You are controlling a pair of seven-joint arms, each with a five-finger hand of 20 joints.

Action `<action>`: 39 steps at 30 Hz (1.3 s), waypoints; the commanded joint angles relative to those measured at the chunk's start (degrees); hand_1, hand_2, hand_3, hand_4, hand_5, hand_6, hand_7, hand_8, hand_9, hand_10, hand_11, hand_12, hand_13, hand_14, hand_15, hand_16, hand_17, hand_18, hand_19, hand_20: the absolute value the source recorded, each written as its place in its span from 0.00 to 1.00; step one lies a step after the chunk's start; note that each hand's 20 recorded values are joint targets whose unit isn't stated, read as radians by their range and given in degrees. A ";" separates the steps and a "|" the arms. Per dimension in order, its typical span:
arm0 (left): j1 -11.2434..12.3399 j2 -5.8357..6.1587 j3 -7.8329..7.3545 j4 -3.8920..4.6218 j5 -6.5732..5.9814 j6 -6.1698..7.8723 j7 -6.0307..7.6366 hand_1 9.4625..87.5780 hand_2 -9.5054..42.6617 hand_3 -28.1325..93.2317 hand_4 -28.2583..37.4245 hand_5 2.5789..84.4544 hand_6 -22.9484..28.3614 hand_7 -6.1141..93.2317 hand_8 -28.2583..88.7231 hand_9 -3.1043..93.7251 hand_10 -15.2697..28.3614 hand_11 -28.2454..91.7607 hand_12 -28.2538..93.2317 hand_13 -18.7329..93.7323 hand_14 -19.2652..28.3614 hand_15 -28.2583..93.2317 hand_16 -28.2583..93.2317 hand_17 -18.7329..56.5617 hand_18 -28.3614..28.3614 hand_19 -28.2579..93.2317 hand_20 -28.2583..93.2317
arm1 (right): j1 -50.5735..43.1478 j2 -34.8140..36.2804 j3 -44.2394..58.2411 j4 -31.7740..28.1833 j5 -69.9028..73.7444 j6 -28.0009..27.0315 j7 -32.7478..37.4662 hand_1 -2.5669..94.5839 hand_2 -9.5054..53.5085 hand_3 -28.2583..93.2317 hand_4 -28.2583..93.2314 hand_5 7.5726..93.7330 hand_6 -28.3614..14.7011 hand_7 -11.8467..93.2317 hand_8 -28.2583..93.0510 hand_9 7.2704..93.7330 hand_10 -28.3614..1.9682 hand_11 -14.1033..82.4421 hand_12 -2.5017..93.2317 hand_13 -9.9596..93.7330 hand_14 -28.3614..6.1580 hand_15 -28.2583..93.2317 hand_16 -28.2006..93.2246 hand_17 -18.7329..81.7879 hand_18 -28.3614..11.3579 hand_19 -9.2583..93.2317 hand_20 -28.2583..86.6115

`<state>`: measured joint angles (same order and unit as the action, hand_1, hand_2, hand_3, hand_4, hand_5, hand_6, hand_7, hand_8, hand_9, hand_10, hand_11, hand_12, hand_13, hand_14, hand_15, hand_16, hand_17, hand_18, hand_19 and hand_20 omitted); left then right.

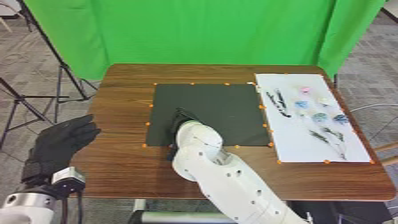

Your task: Arrange flowers

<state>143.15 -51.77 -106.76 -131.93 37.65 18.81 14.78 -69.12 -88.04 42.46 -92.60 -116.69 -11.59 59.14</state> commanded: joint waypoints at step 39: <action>12.40 -0.43 -2.01 -2.88 1.84 4.57 4.78 0.24 0.32 0.88 0.17 0.58 0.76 0.21 0.16 0.45 0.87 0.56 0.30 0.41 0.98 0.73 0.12 0.11 0.88 0.73 0.32 | -21.47 45.92 21.60 -27.99 -4.91 9.31 -11.59 0.38 0.13 0.86 0.06 0.72 0.45 0.38 0.16 0.74 0.23 0.49 0.22 0.77 0.38 0.83 0.40 0.53 0.04 0.99 0.10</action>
<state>155.45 -52.06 -109.02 -134.91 38.51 24.96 20.99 -74.34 -50.96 54.50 -121.06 -118.55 -6.91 44.92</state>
